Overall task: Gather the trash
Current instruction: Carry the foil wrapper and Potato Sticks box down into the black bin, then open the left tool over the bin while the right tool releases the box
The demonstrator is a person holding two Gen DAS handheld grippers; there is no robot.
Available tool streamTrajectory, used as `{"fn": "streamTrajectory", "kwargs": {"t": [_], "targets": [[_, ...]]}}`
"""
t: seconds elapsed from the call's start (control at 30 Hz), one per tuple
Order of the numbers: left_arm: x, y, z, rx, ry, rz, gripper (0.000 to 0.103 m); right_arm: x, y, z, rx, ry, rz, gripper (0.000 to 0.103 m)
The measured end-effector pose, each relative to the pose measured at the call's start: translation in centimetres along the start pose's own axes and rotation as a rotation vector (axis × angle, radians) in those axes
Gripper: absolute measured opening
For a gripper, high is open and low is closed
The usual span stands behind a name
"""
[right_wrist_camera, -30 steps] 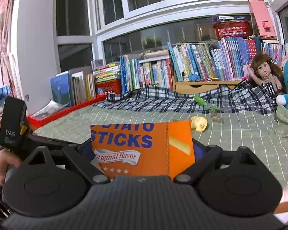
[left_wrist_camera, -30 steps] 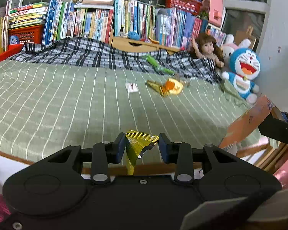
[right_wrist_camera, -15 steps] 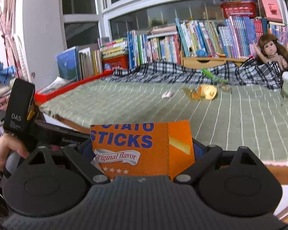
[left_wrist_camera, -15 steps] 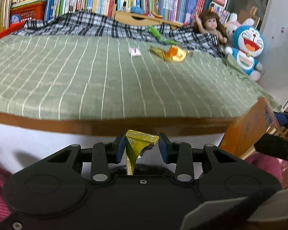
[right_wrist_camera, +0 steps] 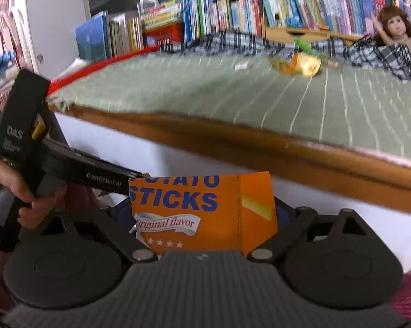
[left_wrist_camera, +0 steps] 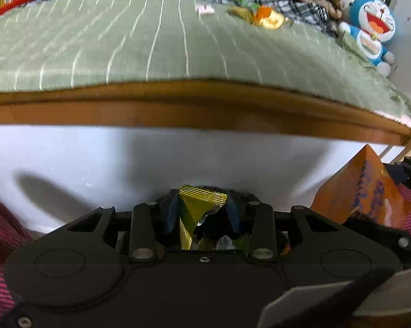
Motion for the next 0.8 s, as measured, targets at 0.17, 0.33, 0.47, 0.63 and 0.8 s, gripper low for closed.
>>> {"fn": "streamTrajectory", "kwargs": {"t": [0.17, 0.33, 0.47, 0.63, 0.8], "targets": [[0.0, 0.5, 1.6, -0.031, -0.014, 0.002, 0.035, -0.3, 1.0, 1.6, -0.048, 0.001, -0.004, 0.093], [0.1, 0.9, 2.5, -0.059, -0.007, -0.004, 0.035, -0.3, 1.5, 2.8, -0.084, -0.002, -0.009, 0.093], [0.3, 0.9, 3.0, -0.075, -0.005, -0.003, 0.036, -0.5, 1.7, 3.4, -0.102, 0.000, -0.015, 0.093], [0.1, 0.9, 3.0, -0.079, -0.004, -0.004, 0.041, -0.4, 1.7, 3.8, -0.113, -0.001, -0.009, 0.093], [0.1, 0.7, 3.1, -0.086, -0.010, -0.010, 0.047, -0.3, 1.5, 4.0, -0.117, -0.004, -0.003, 0.097]]}}
Point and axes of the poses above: each gripper's, at about its wrist camera, not at the fingertips, and z roughly the way its jaws point, x to its right, y to its underside, the point moved 4 cm from there along z, roughly the way its jaws point, and after that the axes turned 9 degrees about -x, right-handed, at the moved point
